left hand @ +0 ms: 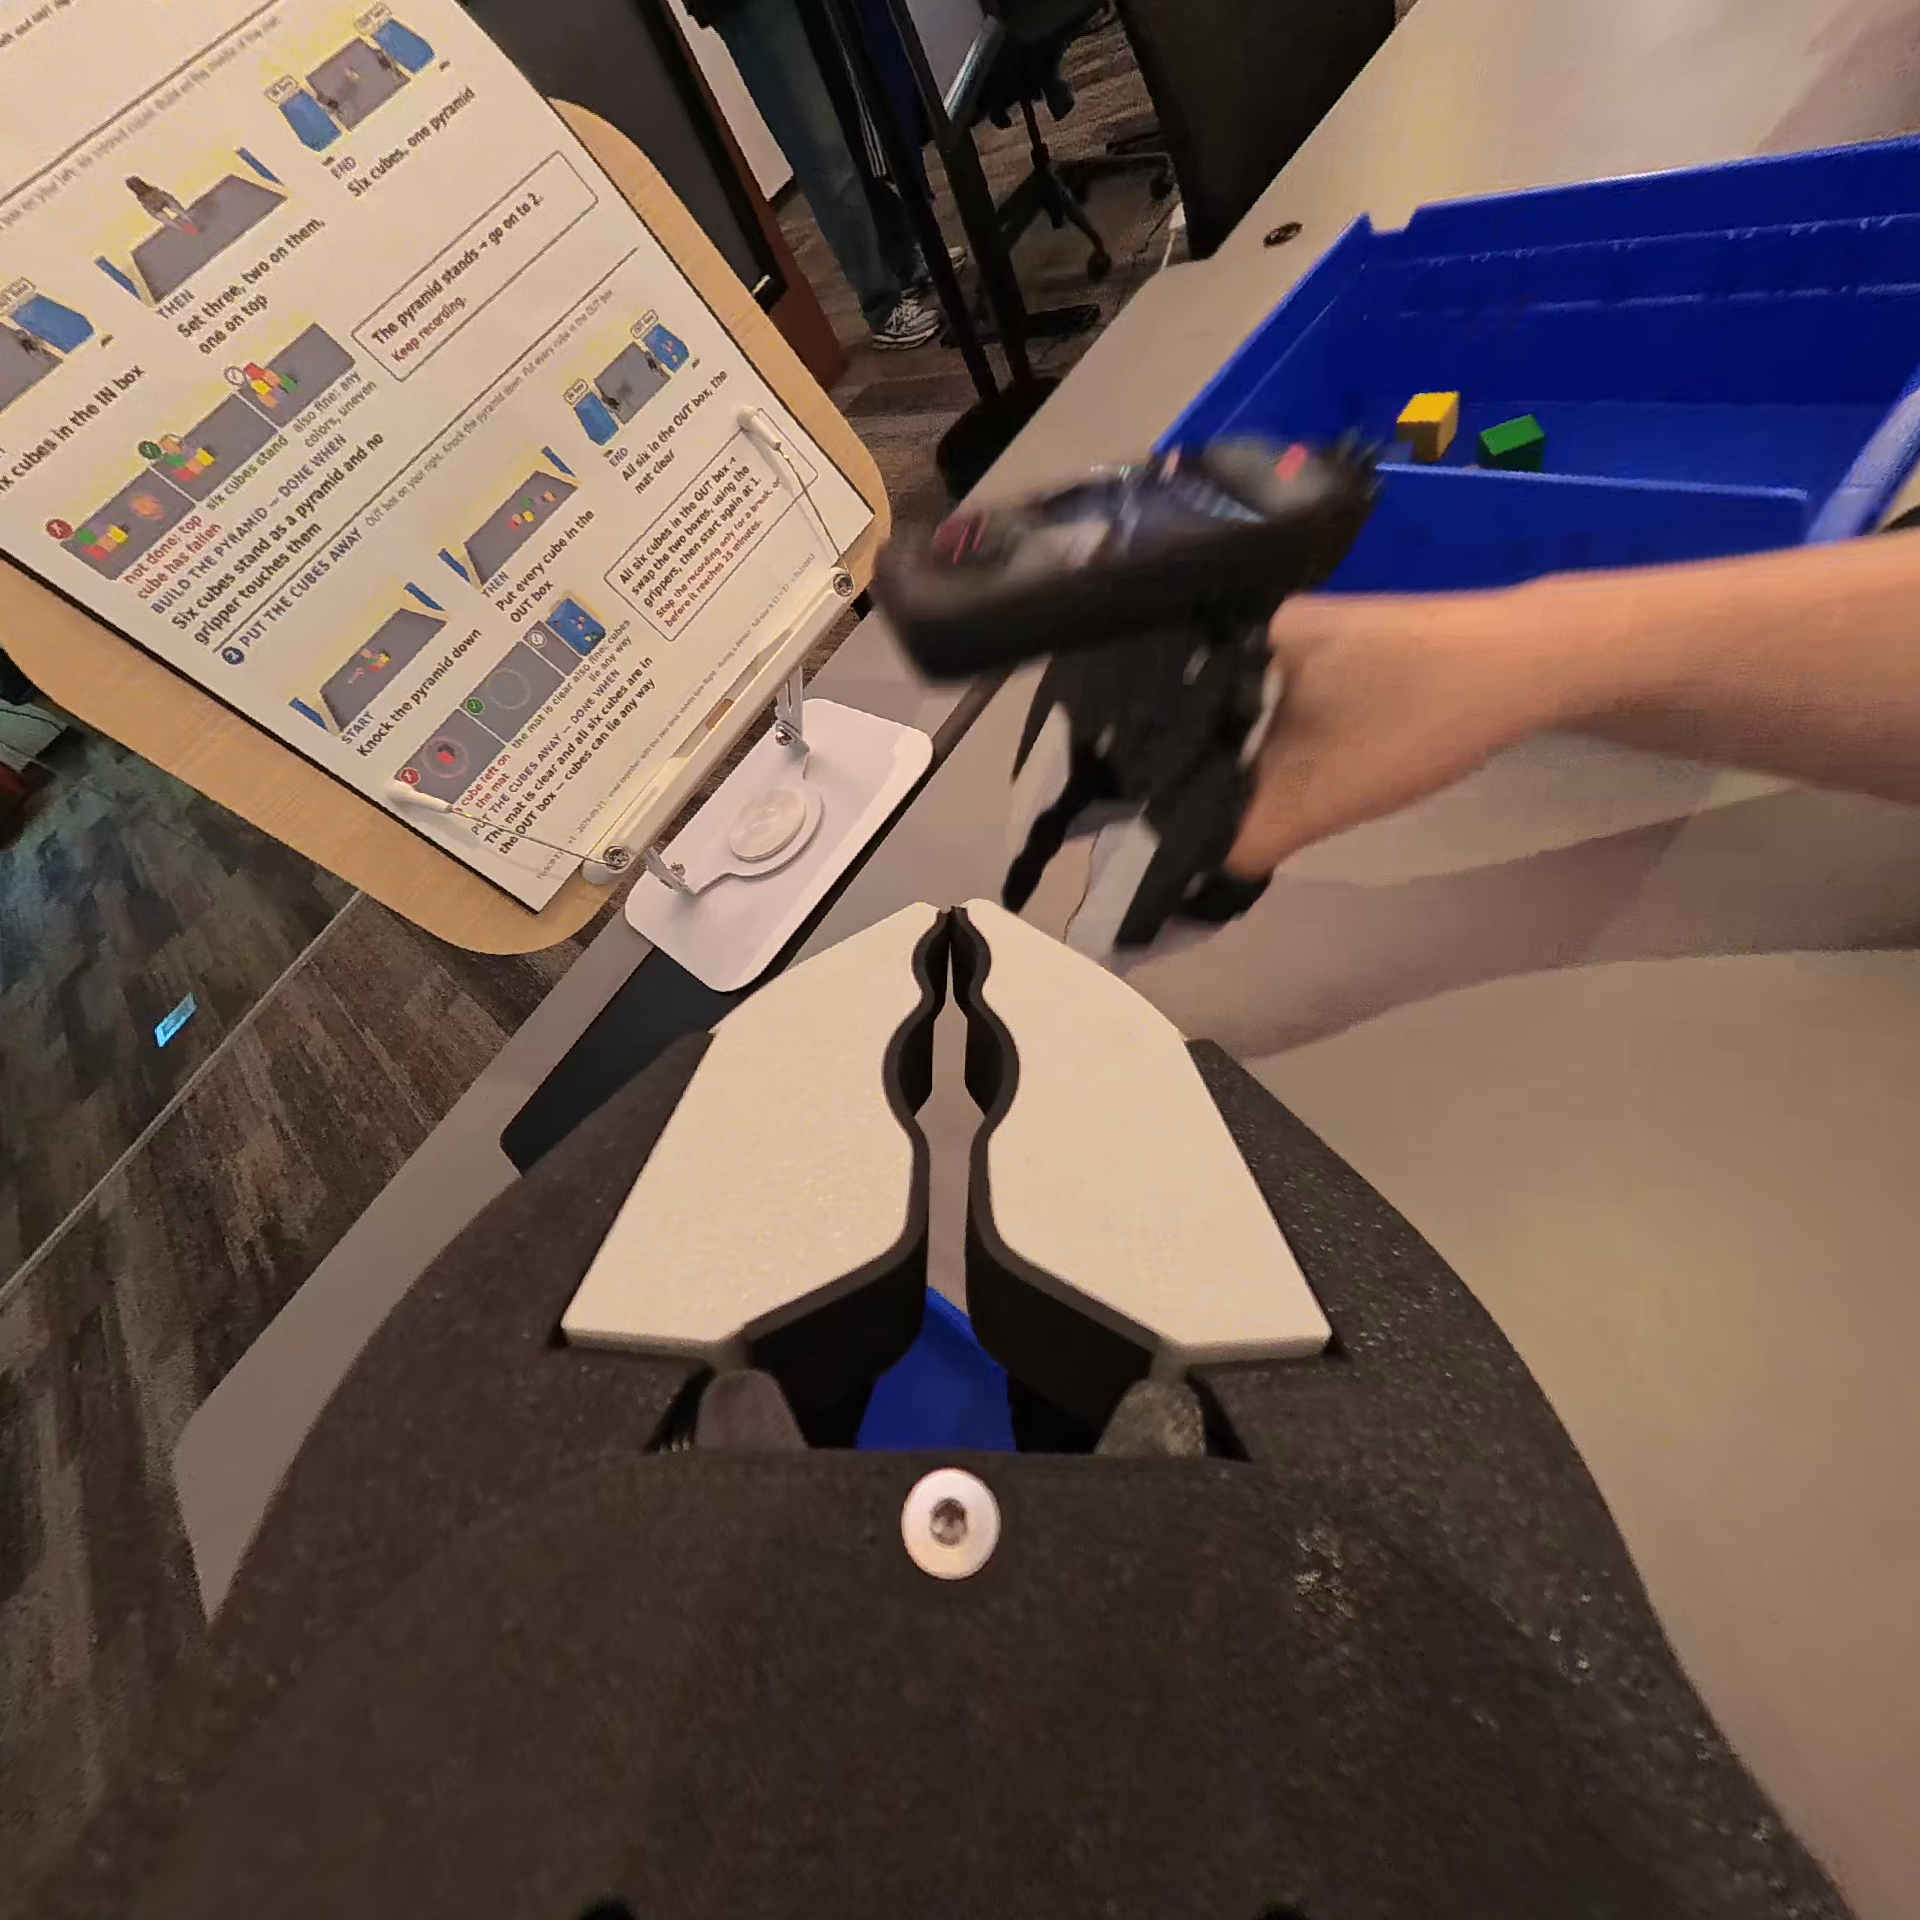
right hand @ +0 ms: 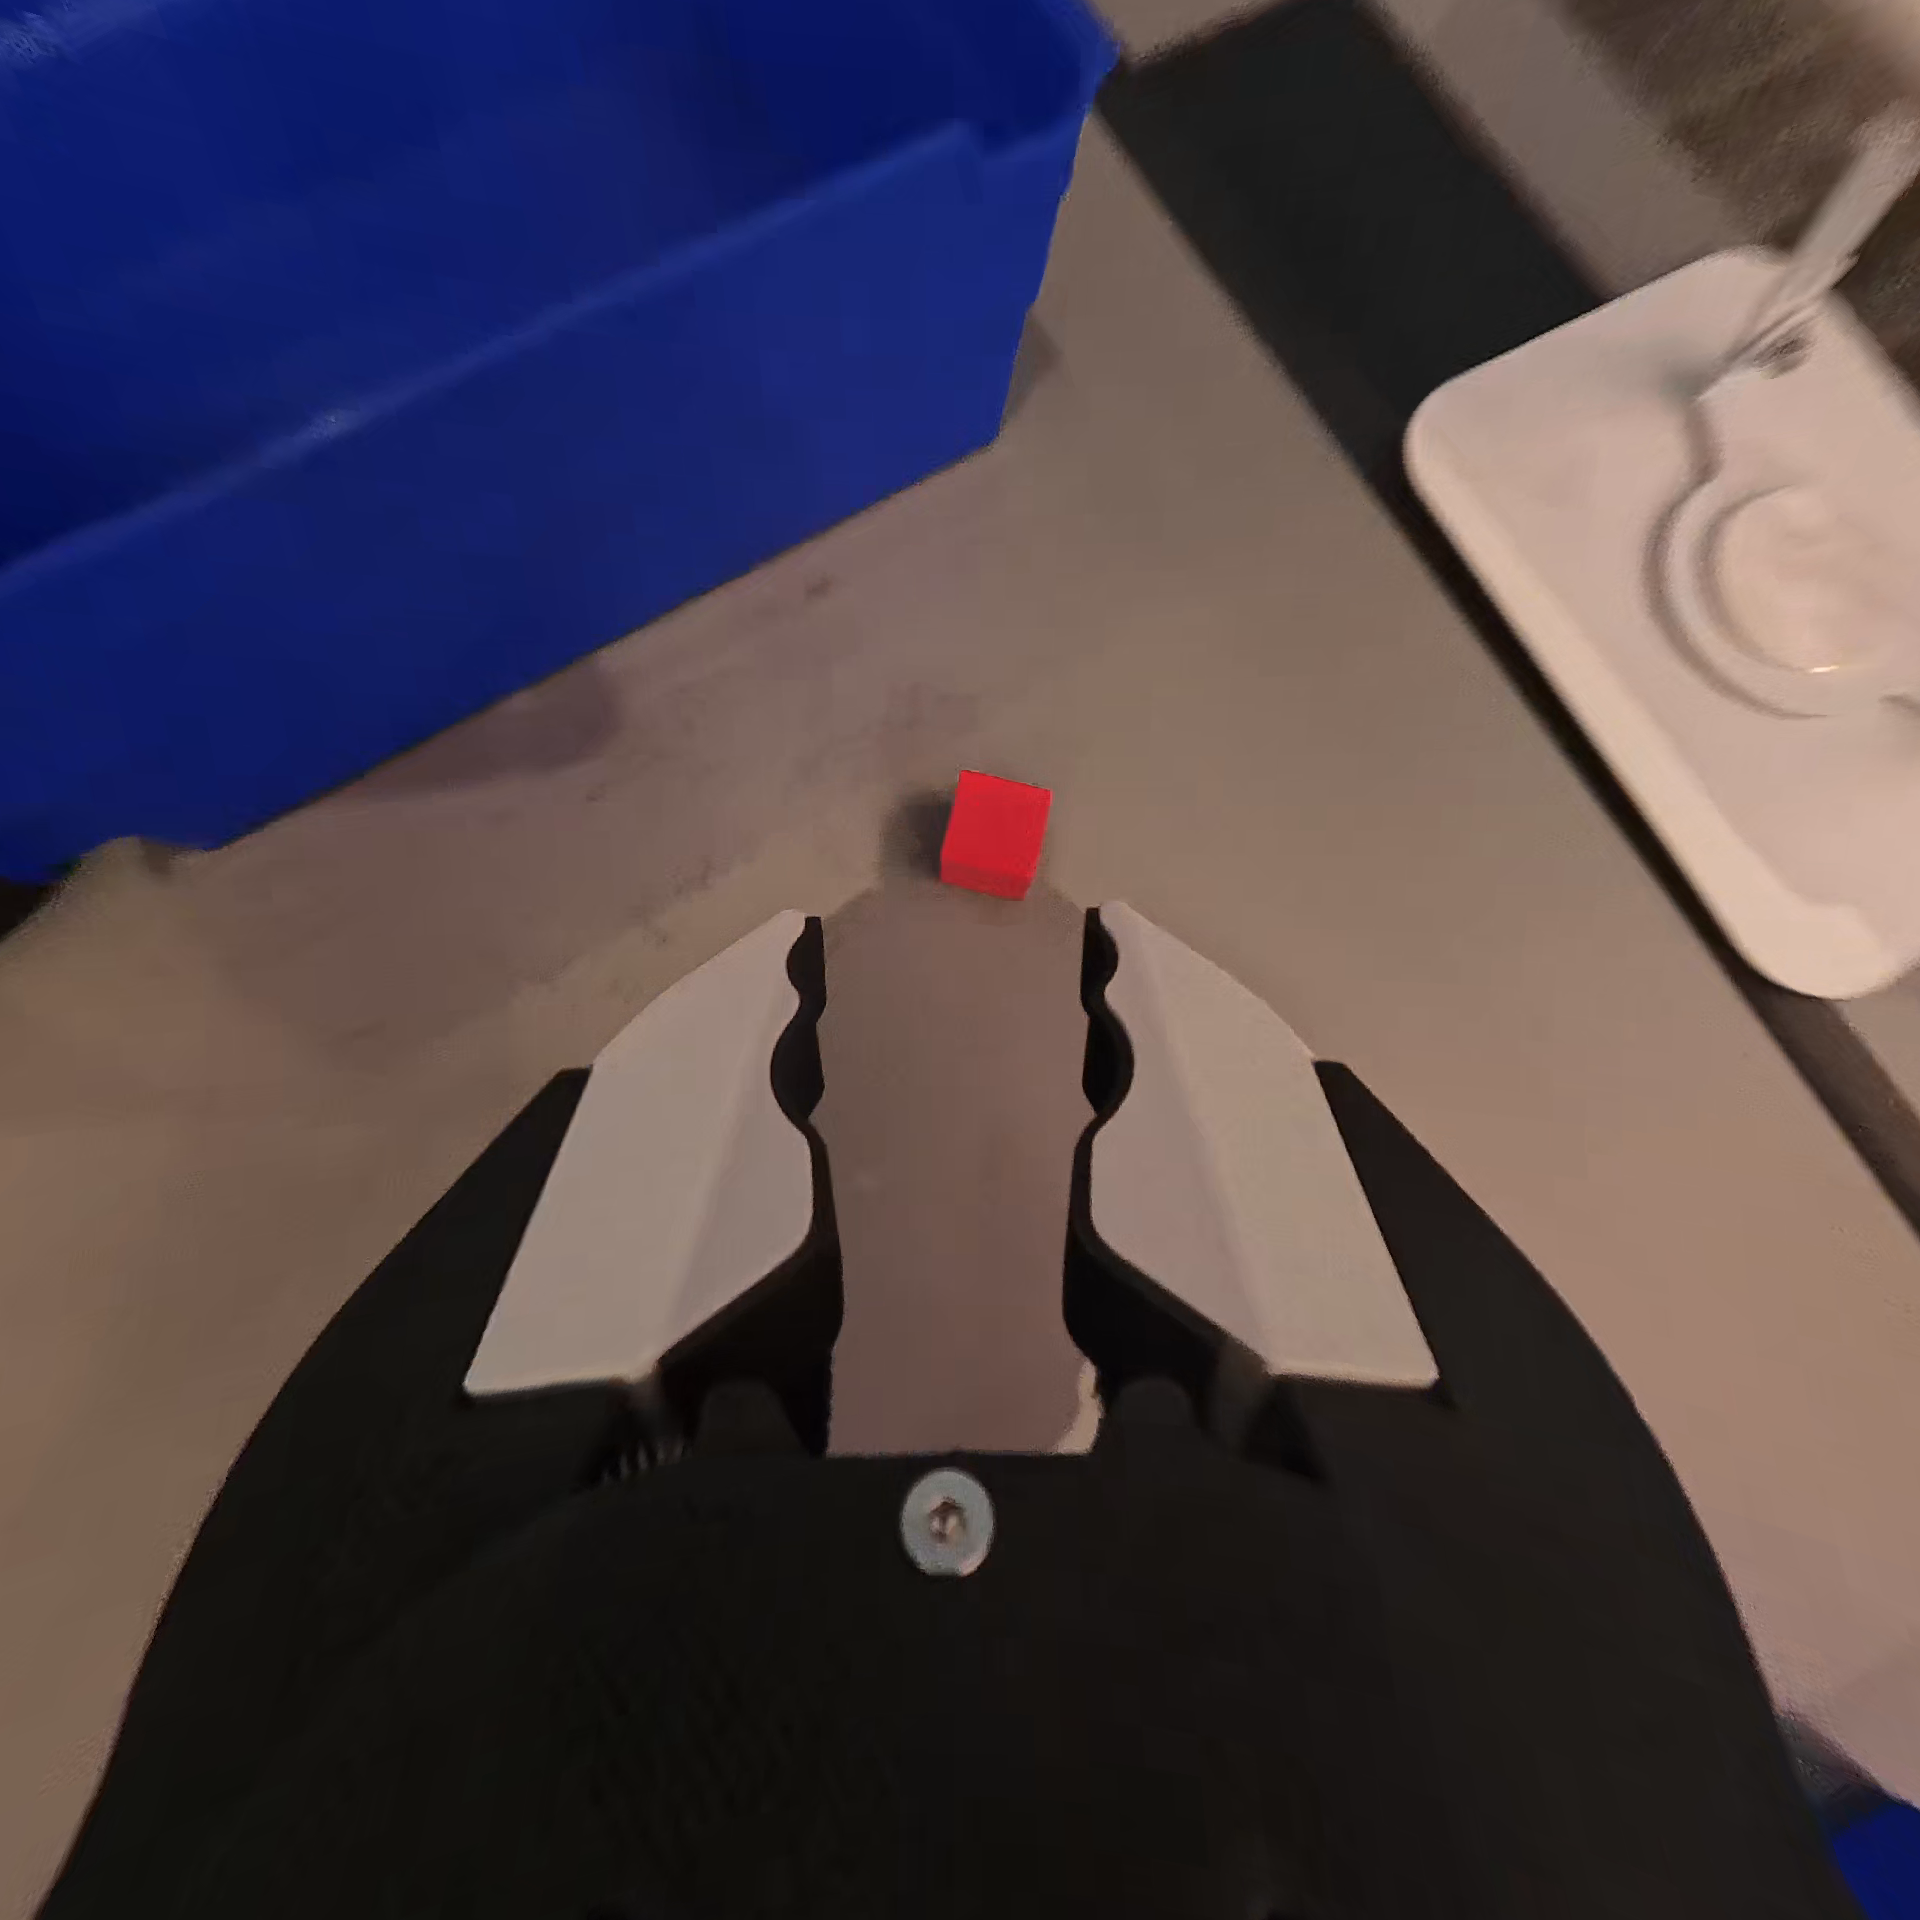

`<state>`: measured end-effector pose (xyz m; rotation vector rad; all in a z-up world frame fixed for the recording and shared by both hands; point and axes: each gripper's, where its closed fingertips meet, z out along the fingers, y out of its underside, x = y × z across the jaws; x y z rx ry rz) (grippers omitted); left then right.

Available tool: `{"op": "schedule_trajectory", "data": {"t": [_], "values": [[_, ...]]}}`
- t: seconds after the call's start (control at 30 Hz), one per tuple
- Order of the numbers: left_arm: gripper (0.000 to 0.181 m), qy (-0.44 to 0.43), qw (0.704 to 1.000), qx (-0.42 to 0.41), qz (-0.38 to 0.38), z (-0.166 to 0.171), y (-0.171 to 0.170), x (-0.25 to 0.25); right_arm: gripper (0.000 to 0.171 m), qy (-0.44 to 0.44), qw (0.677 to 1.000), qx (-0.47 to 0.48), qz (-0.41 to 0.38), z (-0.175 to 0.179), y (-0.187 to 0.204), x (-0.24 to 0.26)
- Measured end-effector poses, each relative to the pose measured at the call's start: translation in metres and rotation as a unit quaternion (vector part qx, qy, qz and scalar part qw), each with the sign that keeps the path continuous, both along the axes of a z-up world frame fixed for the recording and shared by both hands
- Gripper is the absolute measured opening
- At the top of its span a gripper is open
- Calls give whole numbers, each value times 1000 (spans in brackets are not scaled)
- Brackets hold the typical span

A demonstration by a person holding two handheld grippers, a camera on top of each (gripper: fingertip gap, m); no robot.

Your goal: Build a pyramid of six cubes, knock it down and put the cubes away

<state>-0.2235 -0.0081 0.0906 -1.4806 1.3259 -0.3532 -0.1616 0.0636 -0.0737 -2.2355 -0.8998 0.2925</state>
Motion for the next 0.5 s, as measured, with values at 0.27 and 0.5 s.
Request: {"op": "schedule_trajectory", "data": {"t": [0.27,0.5], "values": [[0,-20,1000,1,-5,10,-3,-7,47,-79,994,-61,-44,-68,41,-14],[0,-28,1000,4,-4,15,-5,-12,29,-20,999,-47,-3,-32,27,-13]]}}
